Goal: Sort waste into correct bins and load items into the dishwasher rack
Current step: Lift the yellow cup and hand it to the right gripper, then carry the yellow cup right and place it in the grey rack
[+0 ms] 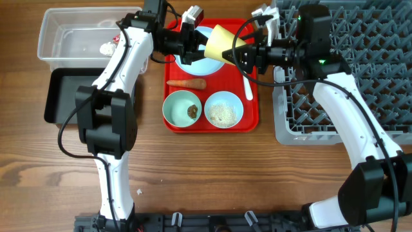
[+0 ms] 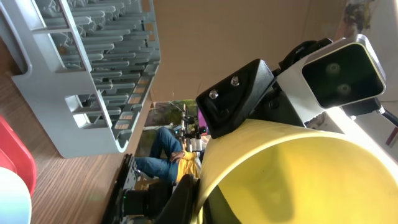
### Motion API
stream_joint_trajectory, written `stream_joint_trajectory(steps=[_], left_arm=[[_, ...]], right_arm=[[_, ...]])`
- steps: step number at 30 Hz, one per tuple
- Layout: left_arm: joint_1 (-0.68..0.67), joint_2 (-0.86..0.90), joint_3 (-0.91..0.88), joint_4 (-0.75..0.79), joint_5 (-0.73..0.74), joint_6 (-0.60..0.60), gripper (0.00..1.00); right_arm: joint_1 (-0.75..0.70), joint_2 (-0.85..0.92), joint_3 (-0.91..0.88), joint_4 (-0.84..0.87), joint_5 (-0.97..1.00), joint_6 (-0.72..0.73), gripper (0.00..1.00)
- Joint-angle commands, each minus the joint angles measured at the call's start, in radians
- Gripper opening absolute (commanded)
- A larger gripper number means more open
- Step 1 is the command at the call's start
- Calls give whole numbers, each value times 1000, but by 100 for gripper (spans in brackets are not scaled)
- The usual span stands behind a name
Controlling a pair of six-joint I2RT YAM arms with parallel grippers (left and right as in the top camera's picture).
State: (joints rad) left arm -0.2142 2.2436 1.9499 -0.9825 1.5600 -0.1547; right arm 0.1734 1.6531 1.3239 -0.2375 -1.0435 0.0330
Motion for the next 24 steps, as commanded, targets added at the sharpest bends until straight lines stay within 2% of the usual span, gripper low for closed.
stream_joint_trajectory(steps=[1, 3, 6, 10, 14, 20, 24], left_arm=[[-10, -47, 22, 16, 16, -10, 17], [-10, -47, 22, 34, 13, -10, 31], [-10, -47, 22, 64, 6, -11, 40], [-10, -47, 22, 83, -18, -10, 42], [-10, -47, 22, 85, -113, -11, 43], [-10, -47, 22, 81, -325, -11, 44], [-10, -47, 22, 58, -523, -11, 48]], right_arm=[[17, 11, 10, 2, -19, 23, 48], [3, 9, 10, 2, -14, 62, 46], [-39, 3, 11, -2, -8, 147, 46], [-95, -13, 11, -31, -11, 188, 45], [-136, -51, 13, -128, 60, 187, 44], [-187, -146, 95, -432, 354, 177, 45], [-193, -174, 280, -763, 673, 168, 45]])
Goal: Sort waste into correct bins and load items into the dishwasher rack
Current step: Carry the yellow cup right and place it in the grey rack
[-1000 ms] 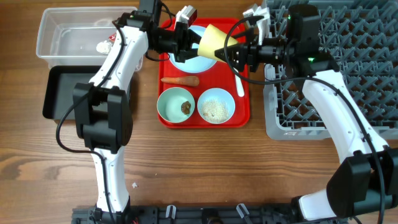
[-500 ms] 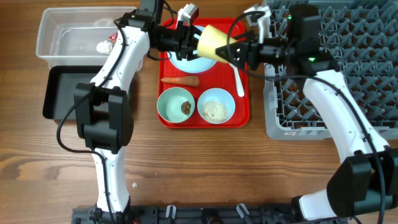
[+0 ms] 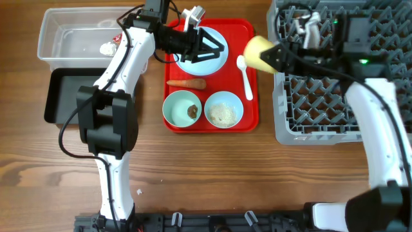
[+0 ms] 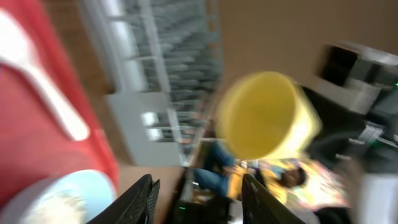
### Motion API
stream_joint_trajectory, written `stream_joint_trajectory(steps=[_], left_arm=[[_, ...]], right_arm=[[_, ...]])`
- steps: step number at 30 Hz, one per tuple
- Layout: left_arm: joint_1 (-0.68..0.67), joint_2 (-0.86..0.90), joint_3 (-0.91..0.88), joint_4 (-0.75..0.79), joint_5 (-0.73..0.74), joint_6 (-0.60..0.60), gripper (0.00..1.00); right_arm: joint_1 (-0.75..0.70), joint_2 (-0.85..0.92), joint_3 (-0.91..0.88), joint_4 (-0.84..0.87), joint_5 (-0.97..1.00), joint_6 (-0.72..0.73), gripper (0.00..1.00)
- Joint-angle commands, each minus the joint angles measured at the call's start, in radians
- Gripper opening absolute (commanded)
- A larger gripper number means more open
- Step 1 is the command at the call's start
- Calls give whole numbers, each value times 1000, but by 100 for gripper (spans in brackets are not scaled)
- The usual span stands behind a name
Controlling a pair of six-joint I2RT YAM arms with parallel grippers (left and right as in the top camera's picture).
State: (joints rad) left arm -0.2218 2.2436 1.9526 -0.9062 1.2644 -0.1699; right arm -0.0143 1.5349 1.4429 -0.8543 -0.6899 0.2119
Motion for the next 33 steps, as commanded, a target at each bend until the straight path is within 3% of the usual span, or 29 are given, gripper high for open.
stream_joint_trajectory(steps=[1, 4, 16, 24, 31, 32, 33], left_arm=[[-3, -47, 19, -28, -275, 5, 48], [-3, -47, 19, -60, -405, 5, 48], [-3, -47, 19, -146, -665, 5, 50], [-3, -47, 19, -162, -690, 5, 50], [-3, -47, 19, -161, -698, 5, 50], [-3, -47, 19, -161, -698, 5, 50], [-3, -47, 19, -161, -698, 5, 50]], right_arm=[[-6, -55, 209, -220, 393, -9, 45], [-6, -54, 296, -391, 553, 27, 45], [-6, 146, 296, -738, 692, 109, 48], [-5, 337, 272, -747, 694, 101, 49], [-6, 373, 163, -628, 689, 82, 49], [-6, 373, 155, -623, 689, 83, 50], [-6, 373, 153, -623, 689, 82, 60]])
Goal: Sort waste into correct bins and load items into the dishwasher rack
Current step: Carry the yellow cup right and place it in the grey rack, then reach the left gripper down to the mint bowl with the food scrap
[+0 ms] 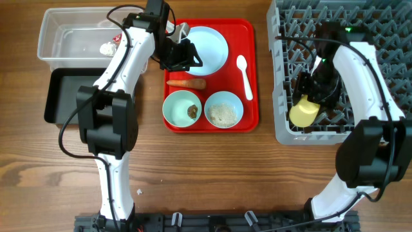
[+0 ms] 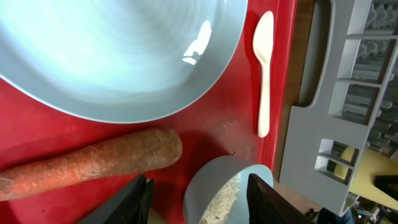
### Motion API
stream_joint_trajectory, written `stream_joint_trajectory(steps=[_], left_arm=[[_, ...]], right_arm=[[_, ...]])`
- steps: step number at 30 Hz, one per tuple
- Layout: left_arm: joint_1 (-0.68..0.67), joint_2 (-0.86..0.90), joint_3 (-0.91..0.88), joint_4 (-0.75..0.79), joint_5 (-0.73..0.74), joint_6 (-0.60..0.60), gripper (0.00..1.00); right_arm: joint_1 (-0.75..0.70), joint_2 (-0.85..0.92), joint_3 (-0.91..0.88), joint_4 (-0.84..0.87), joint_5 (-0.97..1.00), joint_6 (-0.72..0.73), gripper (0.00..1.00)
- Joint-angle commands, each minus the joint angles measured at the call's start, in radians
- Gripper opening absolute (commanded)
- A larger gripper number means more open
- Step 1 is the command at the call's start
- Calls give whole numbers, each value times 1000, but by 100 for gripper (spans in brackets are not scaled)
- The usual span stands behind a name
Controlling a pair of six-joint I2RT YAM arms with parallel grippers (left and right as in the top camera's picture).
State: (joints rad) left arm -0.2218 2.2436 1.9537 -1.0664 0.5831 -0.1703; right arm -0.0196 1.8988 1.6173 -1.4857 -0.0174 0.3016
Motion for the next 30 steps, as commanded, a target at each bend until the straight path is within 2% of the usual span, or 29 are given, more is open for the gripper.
stream_joint_trajectory(steps=[1, 2, 4, 5, 7, 14, 19, 22, 26, 30], left_arm=[[-3, -47, 18, -1, -17, 5, 50], [-3, -47, 18, -1, -17, 5, 50], [-3, -47, 18, 0, -17, 5, 50], [-3, -47, 19, 1, -17, 6, 50], [-3, -47, 20, 3, -17, 9, 50], [-3, -136, 38, -13, -83, 9, 63], [-11, -260, 38, -69, -216, 8, 65], [-47, -318, 38, -148, -290, 4, 64], [-122, -314, 20, -231, -364, -36, 66], [-200, -314, -59, -211, -438, -92, 68]], right_arm=[[0, 9, -21, 10, 18, -8, 69], [0, 8, -20, 15, 18, -7, 80], [-1, 8, -14, 16, 18, -11, 89], [-1, 8, -8, 17, 18, -11, 90], [-1, 6, 15, 16, 18, -11, 91], [0, -24, 235, -35, -1, -52, 93], [1, -40, 371, -46, -165, -142, 93], [13, -51, 375, -4, -265, -171, 93], [32, -51, 374, 49, -276, -167, 92], [43, -50, 373, 86, -276, -160, 92]])
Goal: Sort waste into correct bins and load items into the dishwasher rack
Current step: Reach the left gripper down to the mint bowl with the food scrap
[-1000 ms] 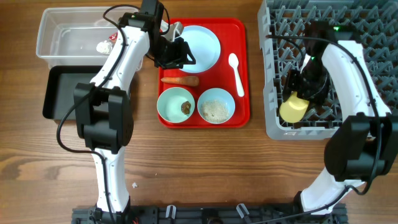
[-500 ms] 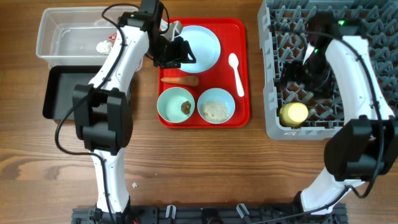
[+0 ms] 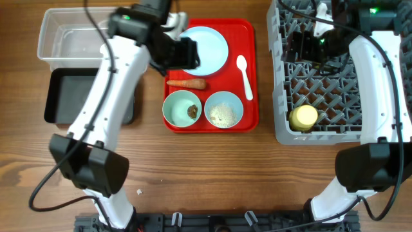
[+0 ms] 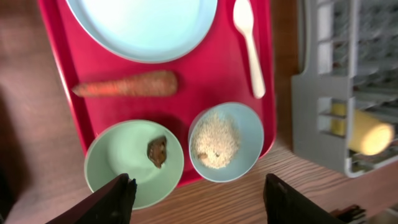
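The yellow cup (image 3: pixel 304 117) lies in the grey dishwasher rack (image 3: pixel 386 129) near its front left corner, and it shows as the yellow cup (image 4: pixel 367 130) in the left wrist view. My right gripper (image 3: pixel 306 42) hangs over the rack's far left part, open and holding nothing. My left gripper (image 3: pixel 187 55) is open above the red tray (image 3: pixel 252 119), beside the pale blue plate (image 3: pixel 209 46). On the tray lie a carrot (image 4: pixel 124 85), a white spoon (image 4: pixel 249 37), a green bowl (image 4: pixel 124 155) with a brown scrap, and a blue bowl (image 4: pixel 225 140) of grains.
A clear plastic bin (image 3: pixel 77 35) with a crumpled scrap stands at the far left. A black bin (image 3: pixel 61 96) sits in front of it. The rack's upright tines surround the cup. Bare wooden table (image 3: pixel 212 174) lies in front of the tray.
My right gripper has let go of the yellow cup and now hangs over the rack's far left part. My left gripper, then low over the carrot, is now higher above the tray.
Both grippers met at the yellow cup above the plate. Then my right gripper held it alone at the rack's left edge, with my left open over the plate. Then the cup was down in the rack's front left. Now it lies there free.
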### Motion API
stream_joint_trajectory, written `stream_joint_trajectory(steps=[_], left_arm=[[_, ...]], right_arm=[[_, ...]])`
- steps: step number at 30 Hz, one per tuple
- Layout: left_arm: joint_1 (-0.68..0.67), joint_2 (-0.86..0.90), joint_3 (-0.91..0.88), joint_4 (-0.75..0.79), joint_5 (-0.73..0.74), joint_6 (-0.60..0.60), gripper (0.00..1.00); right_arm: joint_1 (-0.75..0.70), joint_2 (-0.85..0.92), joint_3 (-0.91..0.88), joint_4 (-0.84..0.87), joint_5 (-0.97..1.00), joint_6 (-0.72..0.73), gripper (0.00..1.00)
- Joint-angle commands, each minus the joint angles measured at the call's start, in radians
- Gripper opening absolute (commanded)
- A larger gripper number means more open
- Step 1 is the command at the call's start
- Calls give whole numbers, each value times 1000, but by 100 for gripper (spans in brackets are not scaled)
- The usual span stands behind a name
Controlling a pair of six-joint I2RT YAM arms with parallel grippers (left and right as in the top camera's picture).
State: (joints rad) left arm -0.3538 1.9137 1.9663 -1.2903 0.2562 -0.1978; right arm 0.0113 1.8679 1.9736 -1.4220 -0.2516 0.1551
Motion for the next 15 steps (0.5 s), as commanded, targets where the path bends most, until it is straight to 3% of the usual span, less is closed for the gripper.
stream_joint_trajectory(steps=[1, 9, 15], left_arm=[[-85, 16, -96, 31, -116, -76, 68], [-153, 16, -282, 159, -160, -158, 63], [-154, 16, -410, 140, -156, -112, 62]], right_arm=[[14, -20, 16, 29, -42, -14, 92], [23, -19, 16, 52, -41, -18, 92], [23, -18, 16, 56, -40, -22, 92]])
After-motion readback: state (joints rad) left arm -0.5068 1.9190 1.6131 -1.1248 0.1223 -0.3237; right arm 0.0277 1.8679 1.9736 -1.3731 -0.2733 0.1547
